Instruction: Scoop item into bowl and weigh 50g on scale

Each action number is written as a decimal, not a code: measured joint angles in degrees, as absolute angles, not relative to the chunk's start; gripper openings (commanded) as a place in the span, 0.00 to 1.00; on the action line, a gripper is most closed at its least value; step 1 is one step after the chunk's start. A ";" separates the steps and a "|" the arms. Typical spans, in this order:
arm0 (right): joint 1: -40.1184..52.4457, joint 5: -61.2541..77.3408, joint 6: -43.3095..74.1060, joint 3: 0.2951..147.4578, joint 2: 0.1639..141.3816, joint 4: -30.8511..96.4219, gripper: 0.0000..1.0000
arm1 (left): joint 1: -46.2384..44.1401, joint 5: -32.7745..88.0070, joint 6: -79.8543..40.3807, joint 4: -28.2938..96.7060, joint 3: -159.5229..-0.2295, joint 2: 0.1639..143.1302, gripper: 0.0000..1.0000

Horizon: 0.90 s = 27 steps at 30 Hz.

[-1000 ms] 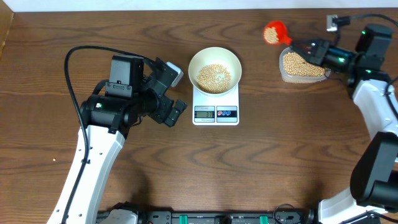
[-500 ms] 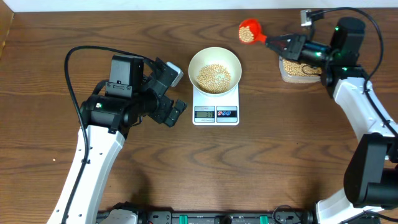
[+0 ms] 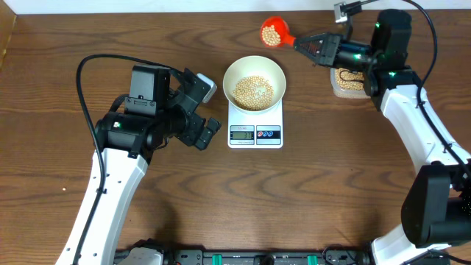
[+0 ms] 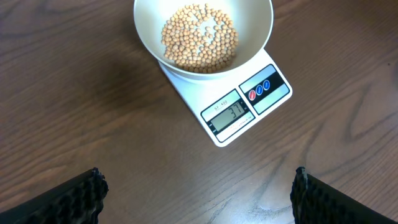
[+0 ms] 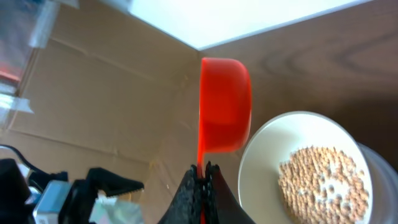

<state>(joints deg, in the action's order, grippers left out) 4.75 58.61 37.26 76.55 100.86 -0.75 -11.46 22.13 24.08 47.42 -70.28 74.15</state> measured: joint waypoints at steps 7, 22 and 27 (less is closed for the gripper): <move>8.21 53.47 25.47 80.77 100.86 15.03 0.01 | -11.49 22.13 24.08 47.44 -70.28 74.15 0.96; 11.05 46.85 11.42 80.95 100.86 23.79 0.01 | -11.46 22.15 24.08 47.44 -70.28 74.15 0.96; 13.85 41.65 7.38 80.95 100.86 24.88 0.01 | -11.46 22.15 24.10 47.42 -70.28 74.15 0.97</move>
<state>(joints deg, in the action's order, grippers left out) 13.85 41.65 7.38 80.95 100.86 24.88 -11.46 22.15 24.10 47.42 -70.28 74.15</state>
